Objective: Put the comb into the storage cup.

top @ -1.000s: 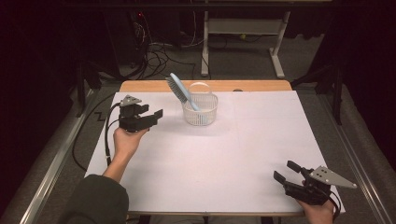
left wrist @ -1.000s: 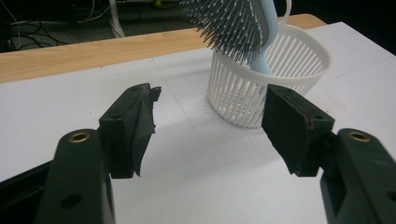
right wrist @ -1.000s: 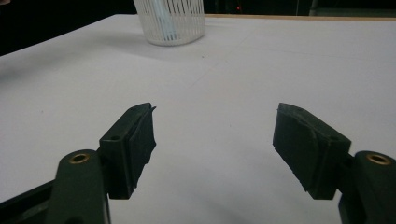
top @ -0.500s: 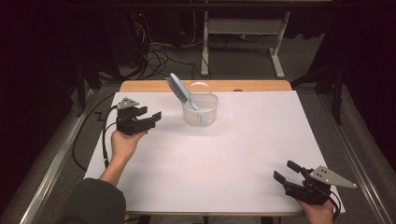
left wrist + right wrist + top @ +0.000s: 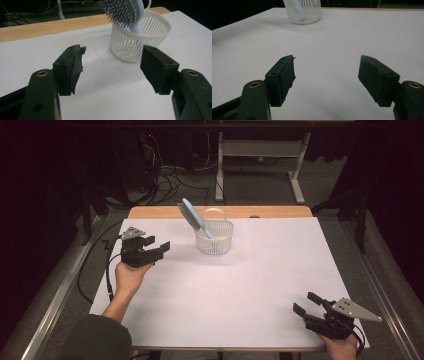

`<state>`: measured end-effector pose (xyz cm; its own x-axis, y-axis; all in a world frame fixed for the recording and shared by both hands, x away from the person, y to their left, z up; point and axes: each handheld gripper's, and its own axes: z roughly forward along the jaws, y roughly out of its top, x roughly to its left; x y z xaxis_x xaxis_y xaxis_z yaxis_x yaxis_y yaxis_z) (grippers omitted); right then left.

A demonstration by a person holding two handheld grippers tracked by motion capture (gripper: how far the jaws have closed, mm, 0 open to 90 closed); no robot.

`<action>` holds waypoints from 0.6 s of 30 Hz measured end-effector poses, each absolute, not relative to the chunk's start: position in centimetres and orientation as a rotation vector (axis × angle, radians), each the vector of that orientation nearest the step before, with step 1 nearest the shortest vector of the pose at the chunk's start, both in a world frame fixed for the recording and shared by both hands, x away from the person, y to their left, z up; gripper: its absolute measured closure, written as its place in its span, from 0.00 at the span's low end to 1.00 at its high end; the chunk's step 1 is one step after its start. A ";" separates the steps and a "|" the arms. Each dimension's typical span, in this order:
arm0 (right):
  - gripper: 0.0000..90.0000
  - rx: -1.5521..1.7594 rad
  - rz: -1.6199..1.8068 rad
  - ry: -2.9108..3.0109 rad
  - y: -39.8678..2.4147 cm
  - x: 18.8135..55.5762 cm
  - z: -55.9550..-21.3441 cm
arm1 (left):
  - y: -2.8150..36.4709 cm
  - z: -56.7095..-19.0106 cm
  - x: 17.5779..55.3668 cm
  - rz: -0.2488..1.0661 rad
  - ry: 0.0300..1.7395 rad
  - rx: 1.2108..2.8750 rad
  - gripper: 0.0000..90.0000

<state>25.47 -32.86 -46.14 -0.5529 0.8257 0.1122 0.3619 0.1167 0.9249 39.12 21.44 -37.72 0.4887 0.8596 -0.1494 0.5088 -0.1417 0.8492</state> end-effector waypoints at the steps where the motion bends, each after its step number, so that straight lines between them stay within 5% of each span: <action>1: 0.33 1.150 1.430 1.967 -32.9 25.5 -46.1 | 21.5 -37.7 39.1 0.469 1.154 1.800 0.38; 18: 0.33 1.149 1.427 1.967 -32.9 25.5 -46.1 | 21.6 -37.8 37.9 0.461 1.126 1.799 0.37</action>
<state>25.48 -32.85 -46.14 -0.5520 0.8266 0.1099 0.3611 0.1182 0.9250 37.89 21.56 -37.76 0.5086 0.8474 -0.1526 0.4973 -0.1444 0.8555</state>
